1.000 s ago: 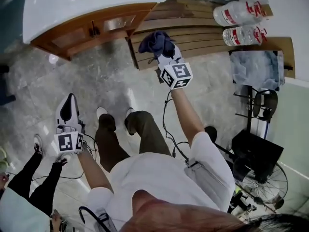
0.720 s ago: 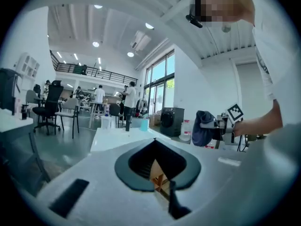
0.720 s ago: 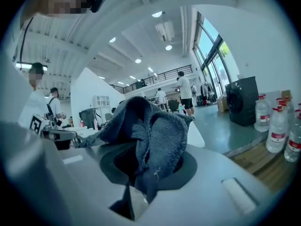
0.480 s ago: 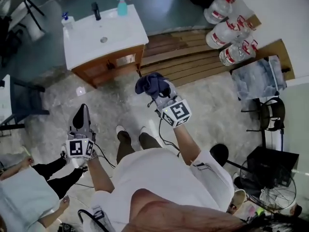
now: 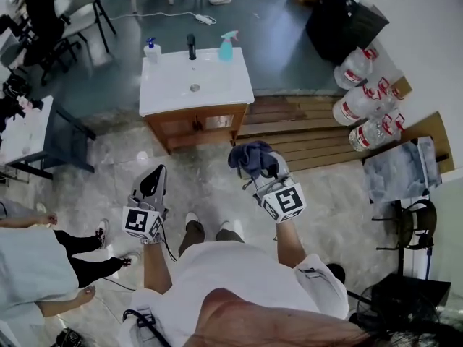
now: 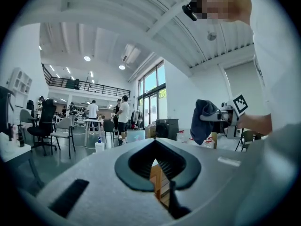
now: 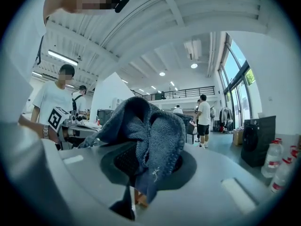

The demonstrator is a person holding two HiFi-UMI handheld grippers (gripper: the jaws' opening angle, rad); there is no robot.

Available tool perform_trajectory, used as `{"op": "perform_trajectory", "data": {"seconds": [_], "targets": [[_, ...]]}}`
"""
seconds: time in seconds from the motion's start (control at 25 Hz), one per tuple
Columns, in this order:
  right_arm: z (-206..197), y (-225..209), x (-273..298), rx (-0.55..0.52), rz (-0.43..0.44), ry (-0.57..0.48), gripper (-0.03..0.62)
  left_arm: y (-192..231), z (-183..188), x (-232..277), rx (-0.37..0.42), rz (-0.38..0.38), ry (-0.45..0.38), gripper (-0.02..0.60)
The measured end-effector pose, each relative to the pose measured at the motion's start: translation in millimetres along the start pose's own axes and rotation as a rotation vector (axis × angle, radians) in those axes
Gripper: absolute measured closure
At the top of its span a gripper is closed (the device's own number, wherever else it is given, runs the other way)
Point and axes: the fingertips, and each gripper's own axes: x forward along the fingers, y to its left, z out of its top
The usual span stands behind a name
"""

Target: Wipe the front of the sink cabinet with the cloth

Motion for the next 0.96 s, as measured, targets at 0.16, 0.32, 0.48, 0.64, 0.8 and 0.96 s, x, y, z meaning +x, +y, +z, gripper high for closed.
{"op": "perform_trajectory", "data": {"seconds": [0.16, 0.32, 0.48, 0.64, 0.8, 0.96], "targets": [[2, 7, 0, 0.006, 0.027, 0.006, 0.505, -4, -6, -6, -0.009, 0.003, 0.013, 0.580], [7, 13, 4, -0.010, 0.031, -0.002, 0.505, 2, -8, -11, -0.019, 0.010, 0.016, 0.580], [8, 14, 9, -0.011, 0.030, -0.011, 0.505, 1, -7, -9, -0.013, 0.003, 0.006, 0.580], [10, 19, 14, -0.013, 0.037, -0.016, 0.505, 5, -6, -11, -0.015, 0.004, 0.003, 0.580], [10, 23, 17, -0.017, 0.045, -0.016, 0.505, 10, -6, -14, -0.017, 0.010, 0.001, 0.580], [9, 24, 18, -0.014, 0.046, -0.015, 0.505, 11, -5, -17, -0.016, 0.015, -0.003, 0.580]]}}
